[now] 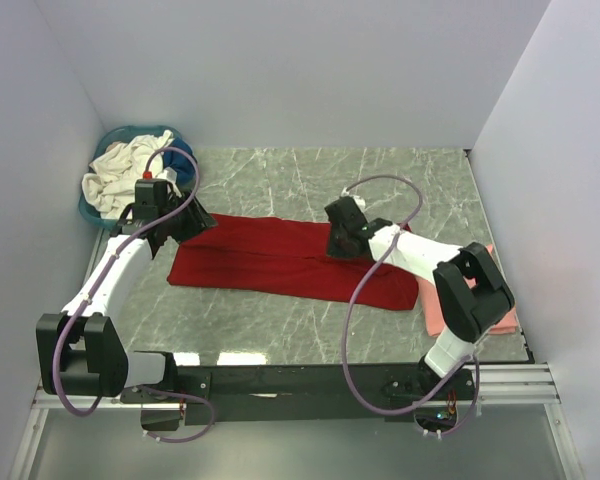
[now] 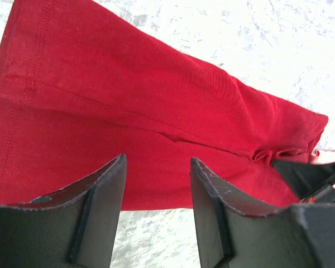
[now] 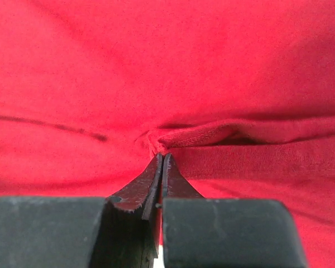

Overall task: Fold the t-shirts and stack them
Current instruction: Fold the tshirt

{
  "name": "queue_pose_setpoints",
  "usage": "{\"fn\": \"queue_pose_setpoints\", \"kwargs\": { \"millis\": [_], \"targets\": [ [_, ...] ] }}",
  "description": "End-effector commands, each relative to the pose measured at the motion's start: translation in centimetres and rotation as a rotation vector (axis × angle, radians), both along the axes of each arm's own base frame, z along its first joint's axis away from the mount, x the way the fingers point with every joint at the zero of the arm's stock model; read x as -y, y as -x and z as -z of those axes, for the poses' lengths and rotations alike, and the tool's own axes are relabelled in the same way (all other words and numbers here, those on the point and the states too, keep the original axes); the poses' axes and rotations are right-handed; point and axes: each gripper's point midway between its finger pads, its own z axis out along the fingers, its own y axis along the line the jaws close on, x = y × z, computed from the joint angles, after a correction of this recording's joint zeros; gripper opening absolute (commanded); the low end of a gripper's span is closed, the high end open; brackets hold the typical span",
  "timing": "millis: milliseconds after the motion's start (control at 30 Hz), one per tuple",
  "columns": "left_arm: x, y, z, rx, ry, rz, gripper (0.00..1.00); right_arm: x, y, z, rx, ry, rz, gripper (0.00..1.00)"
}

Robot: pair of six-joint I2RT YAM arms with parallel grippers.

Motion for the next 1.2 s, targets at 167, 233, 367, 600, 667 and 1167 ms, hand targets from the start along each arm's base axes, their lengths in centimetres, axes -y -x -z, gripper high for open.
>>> {"fn": "queue_pose_setpoints", "kwargs": {
  "millis": [167, 233, 367, 600, 667, 1167],
  "targets": [
    [0.4, 0.2, -1.1, 0.046, -0.003, 0.037, 0.54, -3.6, 2.9, -0.4, 0.066, -0.131, 0.02, 0.01],
    [0.5, 0.3, -1.1, 0.044, 0.0, 0.04, 0.54, -3.7, 3.3, -0.7, 0.083, -0.146, 0.023, 0.04],
    [0.8, 0.3, -0.8, 0.037, 0.003, 0.053, 0.54, -3.6, 3.8, -1.0, 0.108, -0.151, 0.016, 0.08],
    [2.7, 0.7, -0.6, 0.032, 0.007, 0.108, 0.55, -3.4, 5.4, -1.7, 0.133, -0.173, -0.036, 0.34],
    [4.0, 1.0, -0.3, 0.018, 0.005, 0.137, 0.55, -3.0, 5.8, -3.0, 0.16, -0.19, -0.043, 0.39],
    [21.3, 2.7, 3.4, -0.027, -0.044, 0.441, 0.44, 11.0, 1.4, -4.3, 0.153, -0.108, 0.216, 0.44]
  ]
}}
